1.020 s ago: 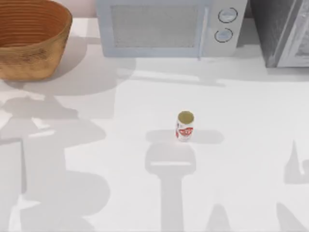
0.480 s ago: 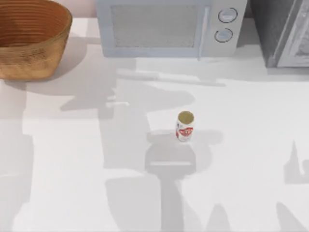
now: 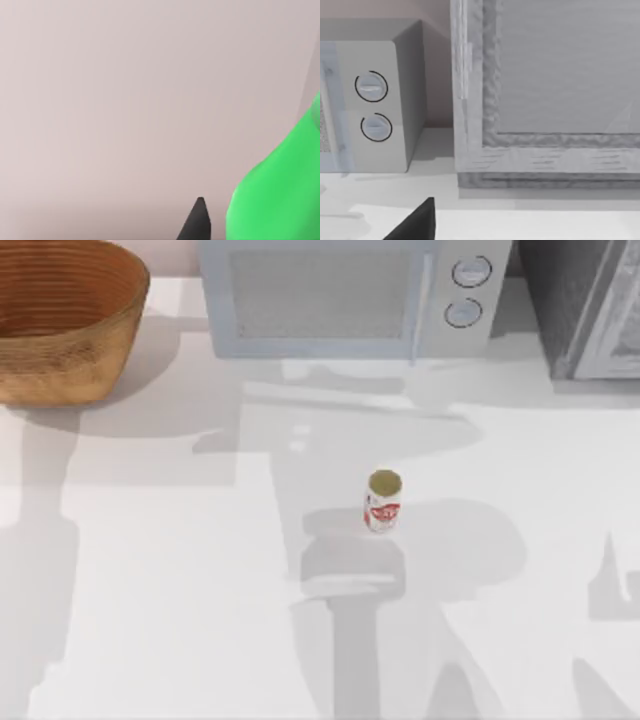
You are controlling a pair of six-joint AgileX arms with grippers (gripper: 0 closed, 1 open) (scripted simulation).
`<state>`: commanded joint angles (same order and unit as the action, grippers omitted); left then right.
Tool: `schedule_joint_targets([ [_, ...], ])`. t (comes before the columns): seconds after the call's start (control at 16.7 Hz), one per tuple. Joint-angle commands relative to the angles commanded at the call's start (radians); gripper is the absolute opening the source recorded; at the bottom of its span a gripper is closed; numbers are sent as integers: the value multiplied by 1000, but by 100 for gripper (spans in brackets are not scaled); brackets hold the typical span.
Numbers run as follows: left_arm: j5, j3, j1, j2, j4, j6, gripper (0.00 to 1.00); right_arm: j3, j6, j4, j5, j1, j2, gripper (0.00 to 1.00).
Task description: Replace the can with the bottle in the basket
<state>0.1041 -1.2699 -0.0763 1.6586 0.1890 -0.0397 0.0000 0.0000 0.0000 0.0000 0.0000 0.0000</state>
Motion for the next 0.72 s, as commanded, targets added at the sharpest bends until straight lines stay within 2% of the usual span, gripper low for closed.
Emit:
schedule_joint_targets([
  [0.18, 0, -11, -3, 22, 18, -2, 0, 0, 0, 0, 0, 0, 0, 100],
  [0.54, -7, -84, 10, 208, 117, 1, 0, 0, 0, 0, 0, 0, 0, 100],
  [0.72, -8, -92, 12, 217, 125, 2, 0, 0, 0, 0, 0, 0, 0, 100],
])
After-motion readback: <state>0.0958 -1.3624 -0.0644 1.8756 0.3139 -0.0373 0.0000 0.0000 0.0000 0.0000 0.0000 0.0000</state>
